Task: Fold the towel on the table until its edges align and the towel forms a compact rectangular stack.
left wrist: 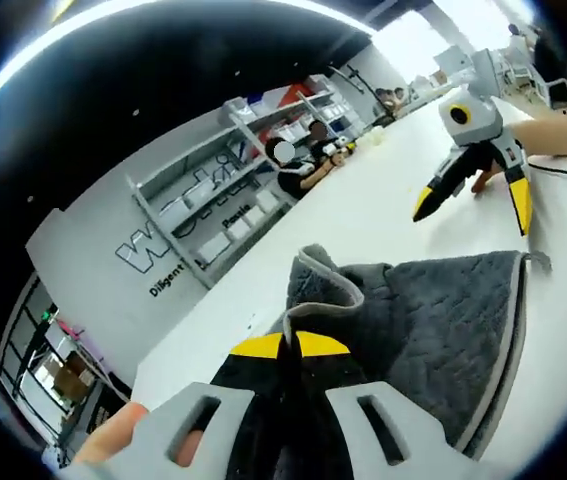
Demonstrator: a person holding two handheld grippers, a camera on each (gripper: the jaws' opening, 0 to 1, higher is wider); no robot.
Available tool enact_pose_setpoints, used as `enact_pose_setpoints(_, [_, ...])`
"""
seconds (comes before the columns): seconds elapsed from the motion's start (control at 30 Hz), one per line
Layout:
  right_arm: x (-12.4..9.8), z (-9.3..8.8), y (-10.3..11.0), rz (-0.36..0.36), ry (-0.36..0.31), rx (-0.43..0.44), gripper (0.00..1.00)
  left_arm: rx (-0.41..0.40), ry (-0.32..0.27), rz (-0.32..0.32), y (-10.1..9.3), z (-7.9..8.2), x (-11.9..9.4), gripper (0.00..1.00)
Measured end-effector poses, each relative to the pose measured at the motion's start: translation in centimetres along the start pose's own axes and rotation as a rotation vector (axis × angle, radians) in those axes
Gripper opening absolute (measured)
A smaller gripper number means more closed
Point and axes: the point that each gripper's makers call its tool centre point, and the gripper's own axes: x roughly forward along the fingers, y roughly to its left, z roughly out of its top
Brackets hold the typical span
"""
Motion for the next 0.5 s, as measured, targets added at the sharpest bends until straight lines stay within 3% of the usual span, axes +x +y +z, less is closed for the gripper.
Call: enact_pose_setpoints(0.5, [0.1, -0.1, -0.2, -0.003, 0.008, 0.0, 0.99, 0.016, 0.041, 0.171, 6.1, -0.9, -0.8, 0.02])
